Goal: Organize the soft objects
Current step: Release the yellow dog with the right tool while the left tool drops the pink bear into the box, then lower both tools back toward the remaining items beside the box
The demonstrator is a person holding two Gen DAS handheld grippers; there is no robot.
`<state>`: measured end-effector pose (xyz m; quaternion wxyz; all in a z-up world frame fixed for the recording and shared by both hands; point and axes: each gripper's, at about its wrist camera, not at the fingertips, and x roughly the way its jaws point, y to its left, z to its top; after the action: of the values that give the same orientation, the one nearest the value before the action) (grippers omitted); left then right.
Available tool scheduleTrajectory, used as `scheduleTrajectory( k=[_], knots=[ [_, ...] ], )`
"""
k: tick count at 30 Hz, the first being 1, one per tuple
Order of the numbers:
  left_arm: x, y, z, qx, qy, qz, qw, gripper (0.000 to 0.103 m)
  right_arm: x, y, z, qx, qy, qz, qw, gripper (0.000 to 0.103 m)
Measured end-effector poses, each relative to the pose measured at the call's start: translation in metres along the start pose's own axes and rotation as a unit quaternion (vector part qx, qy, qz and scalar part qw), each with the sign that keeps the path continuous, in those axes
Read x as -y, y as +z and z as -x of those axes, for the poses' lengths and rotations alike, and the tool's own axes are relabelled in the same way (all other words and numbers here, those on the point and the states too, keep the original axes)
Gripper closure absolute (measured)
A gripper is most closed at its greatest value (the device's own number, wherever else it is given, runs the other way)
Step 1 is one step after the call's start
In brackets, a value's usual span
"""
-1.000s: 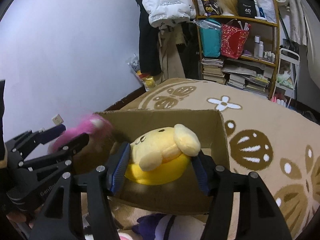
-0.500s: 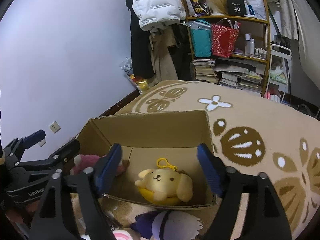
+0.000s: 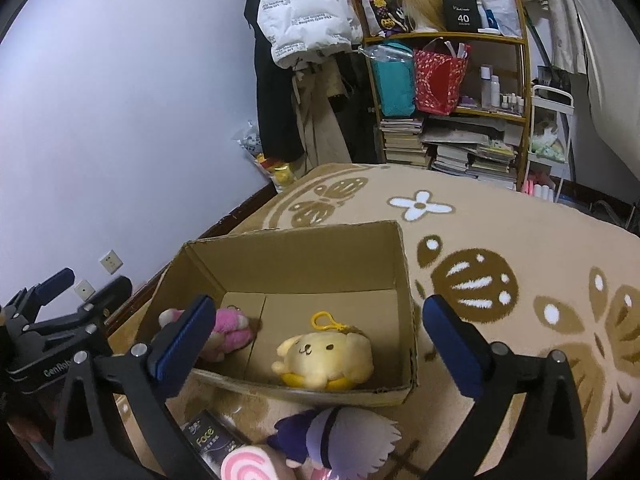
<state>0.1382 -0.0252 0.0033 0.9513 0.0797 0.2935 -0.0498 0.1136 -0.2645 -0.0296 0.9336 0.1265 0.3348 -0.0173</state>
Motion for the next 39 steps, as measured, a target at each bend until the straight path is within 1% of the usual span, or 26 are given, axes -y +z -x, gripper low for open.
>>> scheduleTrajectory(
  k=[6,10,12,14,20,27,32,39],
  knots=[
    [-0.004,0.001,0.02,-0.001,0.001,-0.001,1.0,0.001,-0.006,0.002,0.028,0.012,-0.007,0.03,0.999,0.0],
    [-0.008,-0.001,0.032,-0.019,-0.007,0.006,0.9998,0.001,-0.007,0.004,0.047,0.013,-0.008,0.034,0.999,0.0],
    [-0.01,-0.003,0.038,-0.024,-0.014,0.009,0.9996,0.001,-0.008,0.003,0.055,0.014,-0.007,0.032,0.999,0.0],
    [-0.011,-0.007,0.046,-0.026,-0.013,0.01,0.9995,0.001,-0.01,0.001,0.063,0.015,-0.001,0.029,0.999,0.0],
    [-0.011,-0.02,0.064,-0.038,-0.016,0.004,0.9991,0.001,-0.018,-0.012,0.083,0.014,0.005,0.031,0.999,0.0],
    [-0.01,-0.033,0.081,-0.052,-0.016,-0.003,0.9985,0.001,-0.022,-0.023,0.099,0.014,0.012,0.026,0.999,0.0],
    [-0.011,-0.039,0.087,-0.067,-0.039,0.01,0.9969,0.001,-0.026,-0.033,0.104,0.009,0.017,0.019,1.0,0.0],
    [-0.006,-0.047,0.084,-0.082,-0.036,0.003,0.996,0.001,-0.034,-0.046,0.104,0.001,0.016,0.028,0.999,0.0]
  ],
)
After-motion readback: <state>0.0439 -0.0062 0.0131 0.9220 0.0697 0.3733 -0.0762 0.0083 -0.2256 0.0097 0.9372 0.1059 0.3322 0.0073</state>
